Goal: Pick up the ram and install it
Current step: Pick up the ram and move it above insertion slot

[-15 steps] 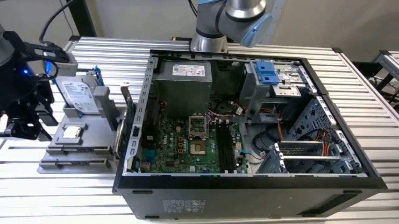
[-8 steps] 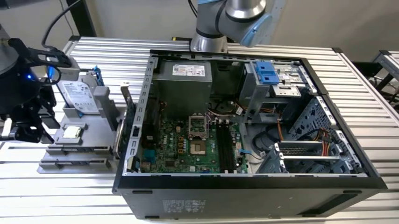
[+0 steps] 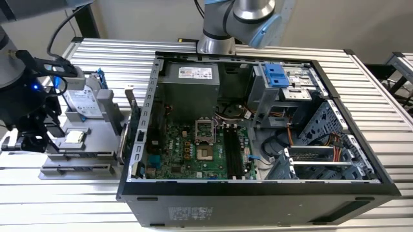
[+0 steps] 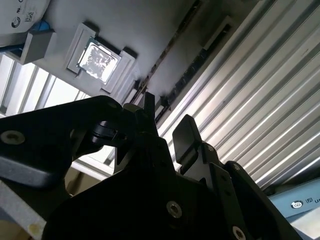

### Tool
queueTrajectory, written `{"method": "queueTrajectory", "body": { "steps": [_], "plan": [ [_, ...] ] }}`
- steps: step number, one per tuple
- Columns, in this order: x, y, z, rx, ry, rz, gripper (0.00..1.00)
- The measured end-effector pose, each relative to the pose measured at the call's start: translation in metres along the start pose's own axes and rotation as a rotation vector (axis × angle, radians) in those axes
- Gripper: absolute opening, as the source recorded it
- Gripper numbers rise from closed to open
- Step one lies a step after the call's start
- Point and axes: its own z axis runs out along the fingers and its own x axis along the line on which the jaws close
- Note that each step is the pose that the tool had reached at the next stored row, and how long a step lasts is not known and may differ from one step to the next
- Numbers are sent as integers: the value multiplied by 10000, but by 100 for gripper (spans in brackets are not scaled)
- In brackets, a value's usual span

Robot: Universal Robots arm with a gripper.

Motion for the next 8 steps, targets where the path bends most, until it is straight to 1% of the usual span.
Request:
{"method": "queueTrajectory", "body": {
  "steps": [5,8],
  "plan": [
    [27,-4,80,0,1,71,100],
    [60,-4,125,5,-2,120,100]
  ]
}}
